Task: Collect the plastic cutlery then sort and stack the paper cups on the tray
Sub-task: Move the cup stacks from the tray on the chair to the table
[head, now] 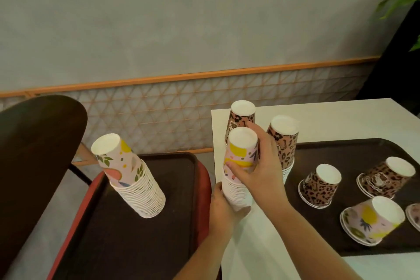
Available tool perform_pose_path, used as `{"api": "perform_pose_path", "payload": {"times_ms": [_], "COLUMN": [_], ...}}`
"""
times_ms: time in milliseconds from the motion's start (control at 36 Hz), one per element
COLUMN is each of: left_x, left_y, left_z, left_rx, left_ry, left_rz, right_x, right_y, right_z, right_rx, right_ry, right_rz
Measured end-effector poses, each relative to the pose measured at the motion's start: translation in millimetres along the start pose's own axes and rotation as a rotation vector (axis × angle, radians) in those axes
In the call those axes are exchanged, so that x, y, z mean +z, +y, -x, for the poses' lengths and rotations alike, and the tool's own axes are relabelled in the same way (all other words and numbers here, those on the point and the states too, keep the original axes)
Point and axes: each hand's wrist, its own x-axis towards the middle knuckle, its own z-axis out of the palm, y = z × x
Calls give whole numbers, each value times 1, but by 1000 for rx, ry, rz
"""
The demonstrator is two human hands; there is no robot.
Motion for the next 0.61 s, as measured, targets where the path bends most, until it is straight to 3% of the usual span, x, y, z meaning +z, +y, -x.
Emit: {"api": "perform_pose_path", "payload": {"times_ms": [139,278,389,500,611], "left_x": [-14,-54,-87,-118,-151], "left_y": [-21,-42,-64,-74,-78], "left_z": [11,37,49,52,44], "left_rx": [-7,119,157,119,9], "left_ry": [83,163,402,648,693], "left_rz": [-81,-193,-216,-234,-180], "right_x": [4,21,44,71,107], "right_y": [-21,-44,-62,-76,-84], "right_z": [6,15,23,29,29], "right_rx": [-150,-235,-272,-228,-171], "right_ry": [186,199,182,93,-116], "right_rz": [113,79,46,-40,-63]}}
